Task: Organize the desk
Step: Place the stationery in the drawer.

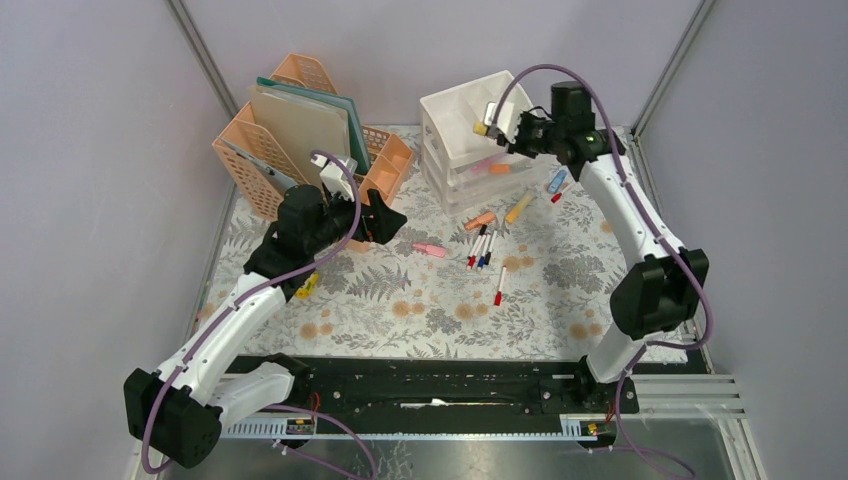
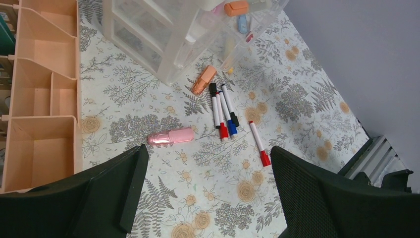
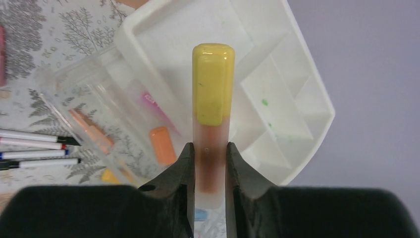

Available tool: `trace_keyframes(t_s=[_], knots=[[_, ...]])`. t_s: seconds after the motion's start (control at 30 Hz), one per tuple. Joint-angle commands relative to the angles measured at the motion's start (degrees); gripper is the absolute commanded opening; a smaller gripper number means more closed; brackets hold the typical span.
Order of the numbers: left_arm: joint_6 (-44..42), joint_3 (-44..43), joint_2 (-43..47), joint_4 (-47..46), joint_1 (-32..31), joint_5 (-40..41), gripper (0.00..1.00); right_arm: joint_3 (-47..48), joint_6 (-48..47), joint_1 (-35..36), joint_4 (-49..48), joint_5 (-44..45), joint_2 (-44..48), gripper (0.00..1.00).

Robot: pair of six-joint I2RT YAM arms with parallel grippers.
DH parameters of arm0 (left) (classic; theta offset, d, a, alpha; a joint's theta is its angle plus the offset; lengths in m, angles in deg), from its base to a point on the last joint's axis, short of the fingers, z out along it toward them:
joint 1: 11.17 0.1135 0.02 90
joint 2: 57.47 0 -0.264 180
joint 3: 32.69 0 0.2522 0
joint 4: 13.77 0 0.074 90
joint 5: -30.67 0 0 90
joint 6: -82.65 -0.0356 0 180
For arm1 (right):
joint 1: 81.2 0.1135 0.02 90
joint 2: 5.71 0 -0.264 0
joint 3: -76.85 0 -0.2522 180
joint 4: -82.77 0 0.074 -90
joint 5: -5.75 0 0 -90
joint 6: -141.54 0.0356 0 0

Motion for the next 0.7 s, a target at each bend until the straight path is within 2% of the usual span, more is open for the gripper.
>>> trace_keyframes(t_s=[0.0, 0.23, 0.5, 0.57, 0.67], knots=[[-0.93, 0.3, 1.31, -3.02, 0.37, 0.4, 0.99, 5.27, -10.98, 2.94, 1.87, 6.14, -2.83, 0.0], [-1.02, 0.29, 1.64, -3.02, 0.37, 0.41, 0.99, 0.95, -12.84, 5.58, 0.46, 9.45, -2.8, 0.08], [-0.96, 0.3, 1.65, -3.11, 0.41, 0.18, 0.99, -4.13, -11.94, 5.64, -2.06, 10.04, -1.67, 0.25], [-0.96, 0.3, 1.66, -3.11, 0.37, 0.16, 0.99, -5.72, -11.19, 5.64, -3.4, 10.35, -1.48, 0.33], [-0.94, 0.3, 1.71, -3.11, 0.37, 0.14, 0.99, -6.63, -8.39, 5.62, -5.95, 11.35, -1.46, 0.54]])
